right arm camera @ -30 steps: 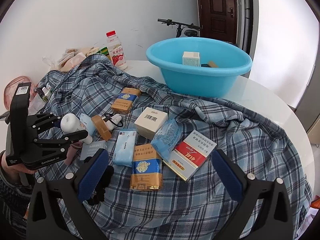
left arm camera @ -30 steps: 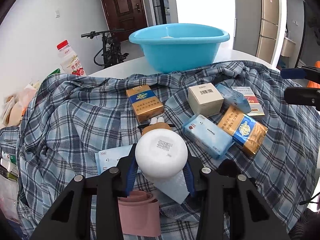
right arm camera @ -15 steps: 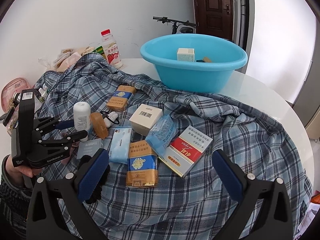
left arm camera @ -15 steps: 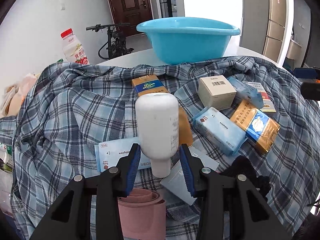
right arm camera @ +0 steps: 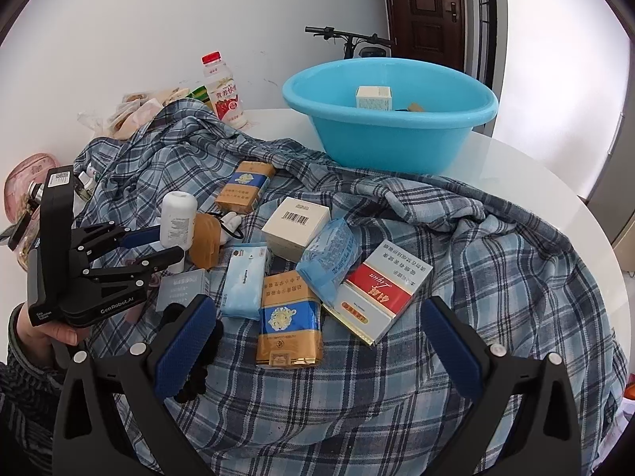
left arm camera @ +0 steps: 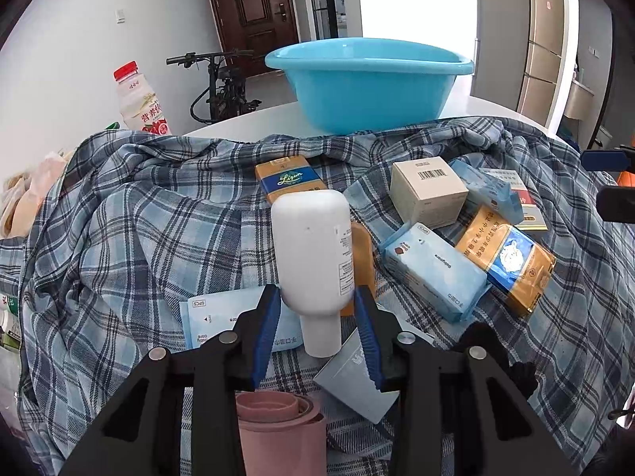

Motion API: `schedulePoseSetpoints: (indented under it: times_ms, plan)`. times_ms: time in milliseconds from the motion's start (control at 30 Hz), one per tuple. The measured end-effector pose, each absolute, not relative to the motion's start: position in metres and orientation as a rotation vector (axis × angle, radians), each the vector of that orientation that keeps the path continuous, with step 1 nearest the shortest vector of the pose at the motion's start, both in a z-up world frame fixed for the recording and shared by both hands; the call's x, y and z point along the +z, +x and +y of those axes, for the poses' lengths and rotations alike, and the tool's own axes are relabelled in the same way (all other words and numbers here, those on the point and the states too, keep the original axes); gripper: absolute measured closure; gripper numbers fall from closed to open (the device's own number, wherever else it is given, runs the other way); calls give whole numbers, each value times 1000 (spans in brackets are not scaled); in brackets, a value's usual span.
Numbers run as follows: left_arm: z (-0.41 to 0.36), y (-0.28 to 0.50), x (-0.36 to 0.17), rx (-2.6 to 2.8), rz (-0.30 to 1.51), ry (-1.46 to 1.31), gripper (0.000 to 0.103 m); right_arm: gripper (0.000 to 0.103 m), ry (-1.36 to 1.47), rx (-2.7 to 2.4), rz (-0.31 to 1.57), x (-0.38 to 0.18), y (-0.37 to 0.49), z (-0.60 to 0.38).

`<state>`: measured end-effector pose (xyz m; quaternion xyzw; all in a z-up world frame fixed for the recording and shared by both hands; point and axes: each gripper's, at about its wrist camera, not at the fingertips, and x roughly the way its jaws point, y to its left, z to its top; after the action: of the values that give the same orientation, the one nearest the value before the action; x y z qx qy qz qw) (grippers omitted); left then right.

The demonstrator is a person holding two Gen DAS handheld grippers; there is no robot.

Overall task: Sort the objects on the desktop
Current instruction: 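Lift the white bottle off the shirt with the left tool, then hold the bottle in the left tool while the right tool approaches the gold-blue cigarette pack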

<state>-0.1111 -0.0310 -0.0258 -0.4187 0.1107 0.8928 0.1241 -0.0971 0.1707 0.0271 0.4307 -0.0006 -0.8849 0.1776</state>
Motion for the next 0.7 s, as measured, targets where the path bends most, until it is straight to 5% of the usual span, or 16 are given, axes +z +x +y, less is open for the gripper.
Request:
schedulePoseSetpoints:
  times_ms: [700]
  plan:
    - [-11,-158,-30,2564,237,-1277,56,0,1262,-2504,-87,17,-106,194]
